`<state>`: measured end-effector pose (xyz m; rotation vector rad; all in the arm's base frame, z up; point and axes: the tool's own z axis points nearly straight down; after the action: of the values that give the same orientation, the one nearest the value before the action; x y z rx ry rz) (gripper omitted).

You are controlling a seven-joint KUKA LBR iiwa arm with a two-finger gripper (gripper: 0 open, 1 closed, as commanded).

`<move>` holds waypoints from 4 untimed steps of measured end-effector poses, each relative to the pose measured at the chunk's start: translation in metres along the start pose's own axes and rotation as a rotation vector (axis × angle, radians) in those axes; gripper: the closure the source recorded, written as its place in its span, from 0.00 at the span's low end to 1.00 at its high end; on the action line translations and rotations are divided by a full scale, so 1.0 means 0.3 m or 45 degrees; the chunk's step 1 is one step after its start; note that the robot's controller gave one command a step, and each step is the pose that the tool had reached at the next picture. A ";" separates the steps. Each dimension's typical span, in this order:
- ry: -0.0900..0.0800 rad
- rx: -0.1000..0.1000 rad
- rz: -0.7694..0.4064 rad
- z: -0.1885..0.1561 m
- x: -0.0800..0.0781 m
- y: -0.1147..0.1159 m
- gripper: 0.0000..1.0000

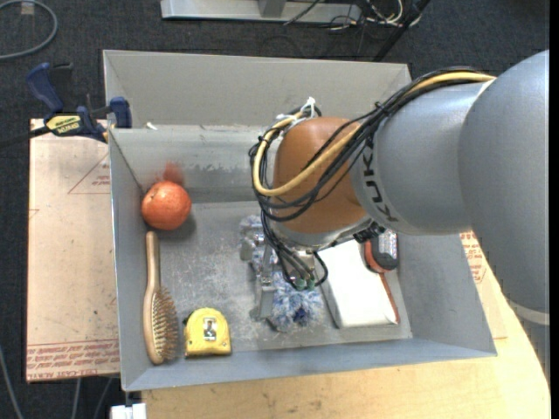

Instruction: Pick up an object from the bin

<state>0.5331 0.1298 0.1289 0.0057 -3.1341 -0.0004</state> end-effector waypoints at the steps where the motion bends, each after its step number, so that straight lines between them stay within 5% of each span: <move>1: -0.009 -0.001 0.004 -0.015 -0.006 -0.001 0.00; 2: -0.002 -0.004 0.038 -0.043 0.000 -0.147 0.00; 3: -0.018 -0.009 -0.157 0.158 0.019 -0.233 1.00; 4: -0.018 -0.010 -0.157 0.158 0.019 -0.233 1.00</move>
Offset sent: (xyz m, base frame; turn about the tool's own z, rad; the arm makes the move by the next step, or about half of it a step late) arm 0.0000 -0.0809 0.0191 0.0557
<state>0.5273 0.0600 0.0816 0.1992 -3.1418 -0.0131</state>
